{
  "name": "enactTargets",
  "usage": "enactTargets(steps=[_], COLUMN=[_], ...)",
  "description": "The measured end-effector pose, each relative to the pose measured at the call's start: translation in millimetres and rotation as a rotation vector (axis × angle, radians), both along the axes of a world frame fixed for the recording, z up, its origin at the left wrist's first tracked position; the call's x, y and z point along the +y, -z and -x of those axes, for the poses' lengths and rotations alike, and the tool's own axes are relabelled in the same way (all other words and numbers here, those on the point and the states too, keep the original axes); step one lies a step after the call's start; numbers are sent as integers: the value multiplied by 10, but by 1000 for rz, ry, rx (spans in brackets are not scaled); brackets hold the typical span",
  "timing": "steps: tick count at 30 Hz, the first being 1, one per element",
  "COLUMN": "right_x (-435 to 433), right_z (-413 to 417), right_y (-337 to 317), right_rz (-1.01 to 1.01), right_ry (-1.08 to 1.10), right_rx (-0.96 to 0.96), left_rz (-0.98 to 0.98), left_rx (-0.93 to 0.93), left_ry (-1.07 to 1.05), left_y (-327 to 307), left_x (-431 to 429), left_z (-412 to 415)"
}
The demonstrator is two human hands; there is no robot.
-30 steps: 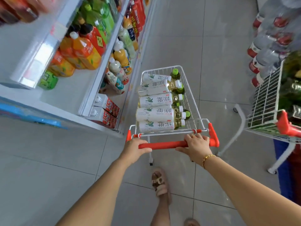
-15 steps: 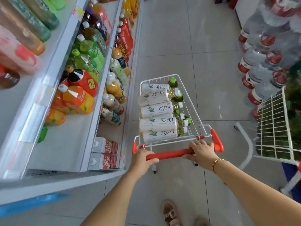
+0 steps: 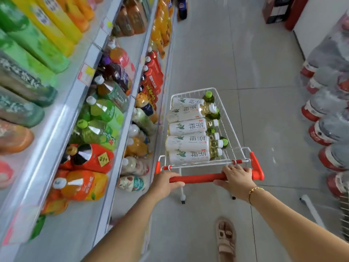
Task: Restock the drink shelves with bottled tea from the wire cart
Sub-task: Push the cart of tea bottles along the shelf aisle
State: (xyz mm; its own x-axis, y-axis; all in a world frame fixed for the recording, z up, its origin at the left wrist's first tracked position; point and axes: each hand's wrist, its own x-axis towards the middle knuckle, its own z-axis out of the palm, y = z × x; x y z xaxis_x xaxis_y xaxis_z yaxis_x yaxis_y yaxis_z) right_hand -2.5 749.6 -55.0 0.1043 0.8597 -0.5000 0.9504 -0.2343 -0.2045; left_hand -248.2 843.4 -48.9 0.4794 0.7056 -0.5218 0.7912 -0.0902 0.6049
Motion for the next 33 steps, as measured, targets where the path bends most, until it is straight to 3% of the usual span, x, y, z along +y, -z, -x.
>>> enactTargets(steps=[13,33], right_x=[2522,5686], right_z=[-1004,-2376], right_y=[60,19], right_rz=[-27,8], right_ry=[24,56], right_rx=[-2,27], left_rz=[22,-69], left_rx=[2,43], left_ry=[7,81], left_y=[-20,3], left_x=[2546,5695], left_z=[-1010,-2372])
